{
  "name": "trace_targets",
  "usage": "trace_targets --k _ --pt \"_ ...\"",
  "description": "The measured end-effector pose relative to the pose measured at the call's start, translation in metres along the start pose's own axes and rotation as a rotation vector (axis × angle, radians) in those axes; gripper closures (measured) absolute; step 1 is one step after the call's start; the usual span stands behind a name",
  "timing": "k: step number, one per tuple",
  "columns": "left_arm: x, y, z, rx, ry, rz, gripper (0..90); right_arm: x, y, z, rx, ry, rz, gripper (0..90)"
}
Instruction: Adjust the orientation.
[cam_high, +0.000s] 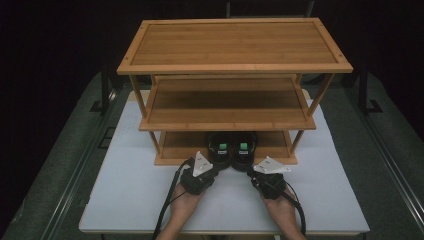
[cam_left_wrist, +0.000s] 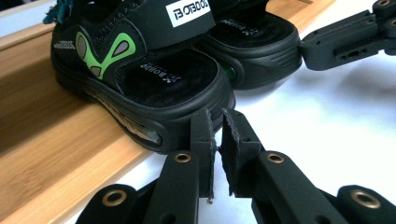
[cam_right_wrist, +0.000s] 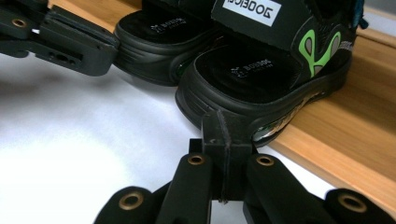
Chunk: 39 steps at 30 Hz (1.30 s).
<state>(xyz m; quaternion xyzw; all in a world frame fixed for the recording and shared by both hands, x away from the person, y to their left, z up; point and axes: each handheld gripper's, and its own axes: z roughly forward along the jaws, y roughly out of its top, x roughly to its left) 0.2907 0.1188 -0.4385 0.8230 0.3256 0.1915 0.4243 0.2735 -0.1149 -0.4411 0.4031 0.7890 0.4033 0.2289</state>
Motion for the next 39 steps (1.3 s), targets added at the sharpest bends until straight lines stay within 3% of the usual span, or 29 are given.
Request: trace_targets --k 17,27,39 --pt "0.011 0.011 0.019 0.023 0.029 -0.01 81.1 -0.012 0.011 0.019 -0.008 -0.038 0.054 89.6" --pt "0.014 0.014 0.024 0.033 0.042 -0.011 81.2 -0.015 0.013 0.024 -0.013 -0.059 0.055 89.5" --pt "0.015 0.016 0.027 0.044 0.034 -0.005 79.2 -0.018 0.014 0.027 -0.015 -0.052 0.065 89.4"
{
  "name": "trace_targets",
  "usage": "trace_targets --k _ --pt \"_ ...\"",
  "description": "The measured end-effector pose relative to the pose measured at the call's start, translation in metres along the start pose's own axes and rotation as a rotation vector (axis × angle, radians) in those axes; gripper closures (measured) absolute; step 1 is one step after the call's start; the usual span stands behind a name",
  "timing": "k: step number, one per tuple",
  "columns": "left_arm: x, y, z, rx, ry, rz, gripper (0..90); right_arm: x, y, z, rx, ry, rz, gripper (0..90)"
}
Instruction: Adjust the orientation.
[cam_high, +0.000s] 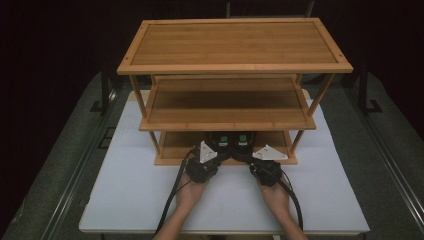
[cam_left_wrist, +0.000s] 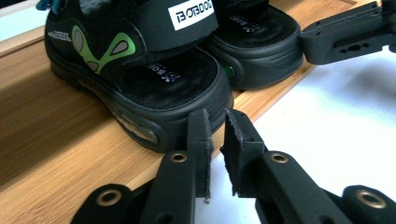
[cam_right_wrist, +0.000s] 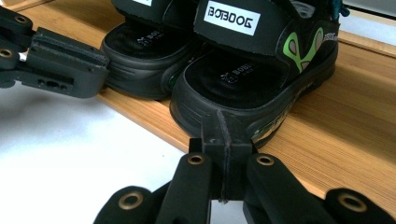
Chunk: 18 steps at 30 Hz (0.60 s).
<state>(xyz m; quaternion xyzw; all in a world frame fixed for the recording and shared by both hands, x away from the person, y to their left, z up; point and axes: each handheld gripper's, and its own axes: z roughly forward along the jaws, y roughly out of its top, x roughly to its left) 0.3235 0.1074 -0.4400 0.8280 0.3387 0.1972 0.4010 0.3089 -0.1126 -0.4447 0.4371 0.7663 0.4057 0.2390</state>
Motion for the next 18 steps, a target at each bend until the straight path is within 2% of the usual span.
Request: trace_targets --k 4,5,7,11,13,14,18 --pt "0.0 0.0 -0.001 0.003 -0.009 0.002 77.1 -0.001 0.0 0.0 -0.002 0.006 0.0 87.7" --pt "-0.001 0.001 -0.002 0.002 -0.006 0.005 74.3 -0.002 0.0 -0.001 -0.005 0.026 0.009 83.0" --pt "0.001 0.001 -0.005 -0.005 -0.018 0.003 72.5 -0.004 0.0 -0.003 0.001 0.023 -0.001 77.7" --pt "0.002 0.001 -0.009 -0.008 -0.04 -0.001 68.2 -0.009 -0.001 -0.007 0.002 0.046 0.012 72.0" --pt "0.002 0.0 -0.011 -0.009 -0.052 -0.004 66.3 -0.013 -0.002 -0.011 0.003 0.071 0.034 68.0" --pt "0.001 -0.001 -0.012 -0.005 -0.062 -0.001 63.8 -0.016 -0.004 -0.013 0.007 0.077 0.04 64.3" --pt "0.0 -0.002 -0.016 -0.005 -0.072 0.009 58.4 -0.021 -0.008 -0.018 0.02 0.094 0.05 58.6"
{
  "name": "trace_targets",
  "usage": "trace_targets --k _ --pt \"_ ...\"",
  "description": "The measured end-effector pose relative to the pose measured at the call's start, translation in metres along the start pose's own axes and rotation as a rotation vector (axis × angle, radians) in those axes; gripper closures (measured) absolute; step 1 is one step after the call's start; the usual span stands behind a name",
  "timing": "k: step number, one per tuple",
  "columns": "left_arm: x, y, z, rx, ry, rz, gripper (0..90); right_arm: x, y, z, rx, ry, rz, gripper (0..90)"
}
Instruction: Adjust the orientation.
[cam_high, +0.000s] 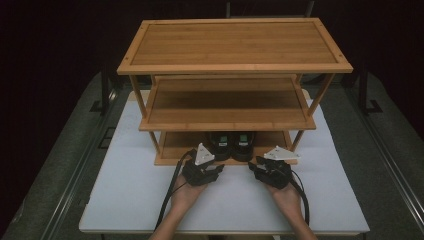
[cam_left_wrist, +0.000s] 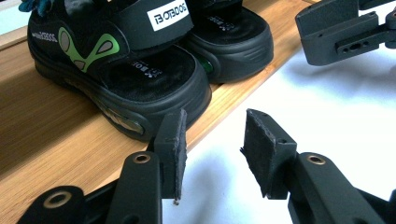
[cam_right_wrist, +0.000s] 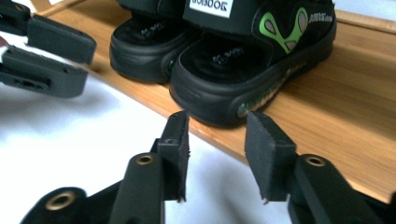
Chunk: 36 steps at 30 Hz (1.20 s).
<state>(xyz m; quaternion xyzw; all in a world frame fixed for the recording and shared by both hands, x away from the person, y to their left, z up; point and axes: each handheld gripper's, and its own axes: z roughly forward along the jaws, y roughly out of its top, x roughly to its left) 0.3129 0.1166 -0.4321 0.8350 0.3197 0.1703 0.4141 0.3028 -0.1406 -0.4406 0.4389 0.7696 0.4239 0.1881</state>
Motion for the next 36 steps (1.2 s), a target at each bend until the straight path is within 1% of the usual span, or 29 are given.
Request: trace_targets --k 2,5,6,7,8,12,16,17,20,22,25,28,31,32,33,36 --pt "0.0 0.0 -0.002 0.0 -0.004 -0.001 58.0 -0.001 0.0 -0.001 0.003 0.0 -0.006 58.0" --pt "0.0 0.0 -0.005 -0.01 -0.002 -0.004 52.7 -0.003 -0.001 -0.004 0.011 0.01 -0.007 55.4" --pt "0.001 0.0 -0.007 -0.02 -0.004 -0.006 51.6 -0.004 -0.001 -0.005 0.013 0.02 -0.01 53.7" --pt "0.001 0.0 -0.007 -0.02 -0.004 -0.006 51.0 -0.004 -0.001 -0.005 0.013 0.02 -0.01 53.7" --pt "0.002 0.0 -0.009 -0.018 -0.002 -0.003 51.0 -0.004 -0.001 -0.005 0.012 0.026 -0.012 52.4" --pt "0.004 -0.002 -0.013 -0.019 -0.003 -0.009 48.1 -0.006 -0.003 -0.007 0.021 0.048 -0.012 47.1" --pt "0.006 -0.004 -0.017 -0.017 -0.004 -0.014 46.8 -0.008 -0.004 -0.01 0.026 0.055 -0.007 44.5" --pt "0.006 -0.005 -0.018 -0.021 -0.004 -0.018 46.6 -0.008 -0.005 -0.011 0.028 0.057 -0.007 44.1" --pt "0.006 -0.006 -0.02 -0.012 -0.007 -0.012 45.8 -0.01 -0.006 -0.014 0.026 0.06 -0.01 42.4" --pt "0.006 -0.007 -0.021 -0.015 -0.003 -0.007 45.7 -0.012 -0.007 -0.016 0.03 0.063 -0.009 41.8" --pt "0.007 -0.007 -0.022 -0.02 -0.005 -0.012 45.3 -0.014 -0.008 -0.018 0.026 0.064 -0.008 41.3" --pt "0.008 -0.008 -0.025 -0.019 -0.002 -0.008 44.4 -0.017 -0.011 -0.023 0.026 0.065 0.004 39.8" --pt "0.008 -0.008 -0.027 -0.018 -0.001 -0.01 43.6 -0.018 -0.011 -0.025 0.023 0.067 0.004 39.2" --pt "0.009 -0.009 -0.029 -0.014 0.002 -0.005 43.6 -0.019 -0.012 -0.026 0.023 0.067 0.004 39.1" --pt "0.009 -0.009 -0.029 -0.02 0.002 -0.015 43.3 -0.019 -0.013 -0.027 0.021 0.068 0.003 39.1" --pt "0.011 -0.01 -0.034 -0.024 0.005 -0.014 42.8 -0.02 -0.015 -0.03 0.024 0.071 -0.002 38.9"
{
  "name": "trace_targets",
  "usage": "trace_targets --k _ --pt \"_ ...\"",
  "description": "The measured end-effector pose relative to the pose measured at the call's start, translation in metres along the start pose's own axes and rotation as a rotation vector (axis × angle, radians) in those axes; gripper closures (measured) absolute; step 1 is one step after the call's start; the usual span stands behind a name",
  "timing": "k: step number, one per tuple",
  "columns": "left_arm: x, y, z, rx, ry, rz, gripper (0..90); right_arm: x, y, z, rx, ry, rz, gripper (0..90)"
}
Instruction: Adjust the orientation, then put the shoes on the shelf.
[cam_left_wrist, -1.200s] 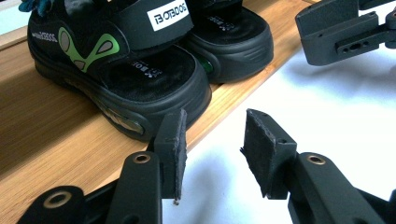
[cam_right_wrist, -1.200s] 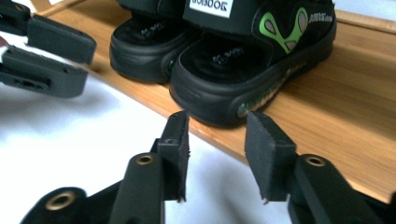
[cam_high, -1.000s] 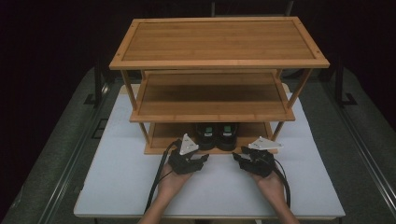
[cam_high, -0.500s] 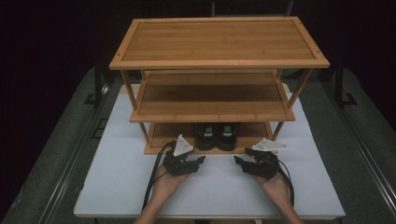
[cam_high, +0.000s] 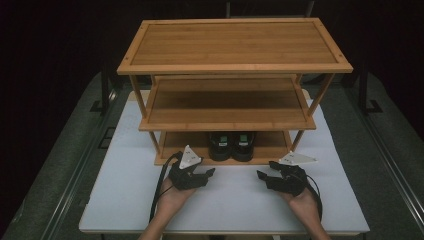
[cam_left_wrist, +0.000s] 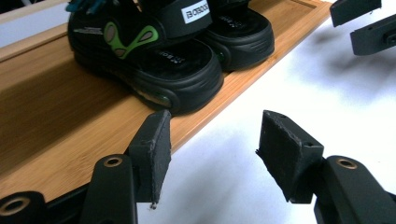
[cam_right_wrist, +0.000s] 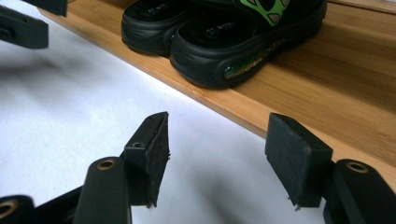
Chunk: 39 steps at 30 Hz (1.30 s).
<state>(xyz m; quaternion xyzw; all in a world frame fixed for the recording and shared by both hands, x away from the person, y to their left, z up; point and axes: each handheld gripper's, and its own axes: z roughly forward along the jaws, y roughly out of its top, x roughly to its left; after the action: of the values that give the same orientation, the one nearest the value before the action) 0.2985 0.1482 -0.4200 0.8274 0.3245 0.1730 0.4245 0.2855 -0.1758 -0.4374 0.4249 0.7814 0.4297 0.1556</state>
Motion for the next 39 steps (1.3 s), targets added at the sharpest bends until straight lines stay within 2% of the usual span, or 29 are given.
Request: trace_targets --k 7,20,30,39 --pt "0.006 -0.005 -0.012 0.0 0.006 -0.01 41.2 -0.004 -0.004 -0.006 -0.005 0.009 0.006 38.9" --pt "0.018 -0.023 -0.036 0.006 0.028 -0.032 37.7 -0.01 -0.016 -0.026 -0.015 0.016 0.018 37.5" --pt "0.023 -0.029 -0.045 0.009 0.039 -0.042 36.7 -0.018 -0.026 -0.037 -0.027 0.011 0.052 36.2" --pt "0.025 -0.032 -0.053 0.009 0.039 -0.042 35.7 -0.02 -0.033 -0.047 -0.022 0.006 0.054 34.9"
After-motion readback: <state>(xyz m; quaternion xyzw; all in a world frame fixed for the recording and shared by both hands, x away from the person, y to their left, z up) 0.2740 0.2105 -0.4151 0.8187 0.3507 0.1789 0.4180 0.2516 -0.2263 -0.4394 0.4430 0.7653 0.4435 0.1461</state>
